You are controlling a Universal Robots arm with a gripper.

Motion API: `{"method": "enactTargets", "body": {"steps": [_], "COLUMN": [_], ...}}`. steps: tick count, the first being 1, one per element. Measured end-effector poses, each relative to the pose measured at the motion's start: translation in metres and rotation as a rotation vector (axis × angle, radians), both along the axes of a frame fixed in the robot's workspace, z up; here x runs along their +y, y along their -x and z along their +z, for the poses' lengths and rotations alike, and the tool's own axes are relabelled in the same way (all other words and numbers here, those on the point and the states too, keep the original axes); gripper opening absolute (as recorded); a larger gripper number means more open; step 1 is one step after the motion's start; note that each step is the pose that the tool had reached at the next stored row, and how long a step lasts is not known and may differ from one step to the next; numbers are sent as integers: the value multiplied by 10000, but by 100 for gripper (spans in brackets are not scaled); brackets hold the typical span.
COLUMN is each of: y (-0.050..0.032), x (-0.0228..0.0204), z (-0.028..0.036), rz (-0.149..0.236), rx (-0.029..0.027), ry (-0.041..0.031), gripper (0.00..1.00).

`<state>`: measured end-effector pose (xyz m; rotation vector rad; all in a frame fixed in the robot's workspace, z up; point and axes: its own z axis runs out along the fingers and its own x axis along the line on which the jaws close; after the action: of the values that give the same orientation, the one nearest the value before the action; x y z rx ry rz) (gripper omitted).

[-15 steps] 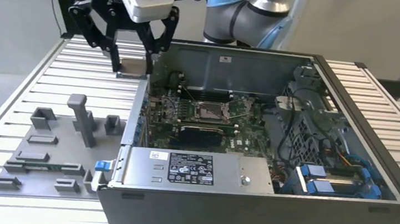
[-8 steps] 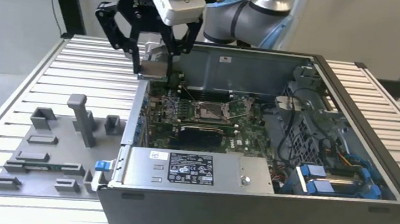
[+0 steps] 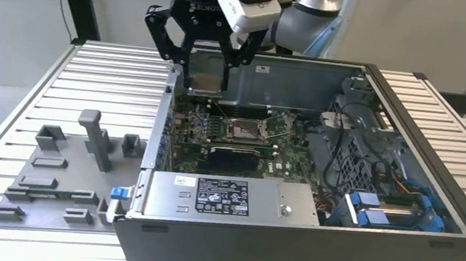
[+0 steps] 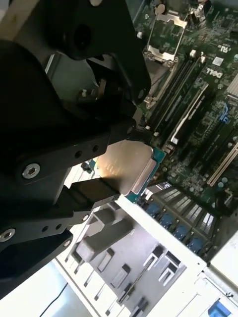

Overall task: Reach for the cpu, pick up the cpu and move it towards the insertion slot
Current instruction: 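Pick up the cpu and move it towards the insertion slot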

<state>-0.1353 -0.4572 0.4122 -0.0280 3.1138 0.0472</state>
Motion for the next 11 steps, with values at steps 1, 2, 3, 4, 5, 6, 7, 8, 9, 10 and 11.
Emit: {"method": "enactTargets", "body": {"steps": [1, 2, 3, 4, 5, 6, 7, 8, 9, 10, 11], "y": [-45, -90, -135, -180, -226, -271, -316, -362, -408, -453, -502], "x": [0, 0, 0, 0, 0, 0, 0, 0, 0, 0, 0], "z": [0, -1, 0, 0, 0, 0, 0, 0, 0, 0, 0], "rz": [-1, 1, 1, -1, 0, 1, 0, -1, 0, 1, 0], "rx": [0, 0, 0, 0, 0, 0, 0, -1, 0, 0, 0], "ry": [0, -1, 0, 0, 0, 0, 0, -1, -1, 0, 0], "gripper": [0, 0, 0, 0, 0, 0, 0, 0, 0, 0, 0]}}
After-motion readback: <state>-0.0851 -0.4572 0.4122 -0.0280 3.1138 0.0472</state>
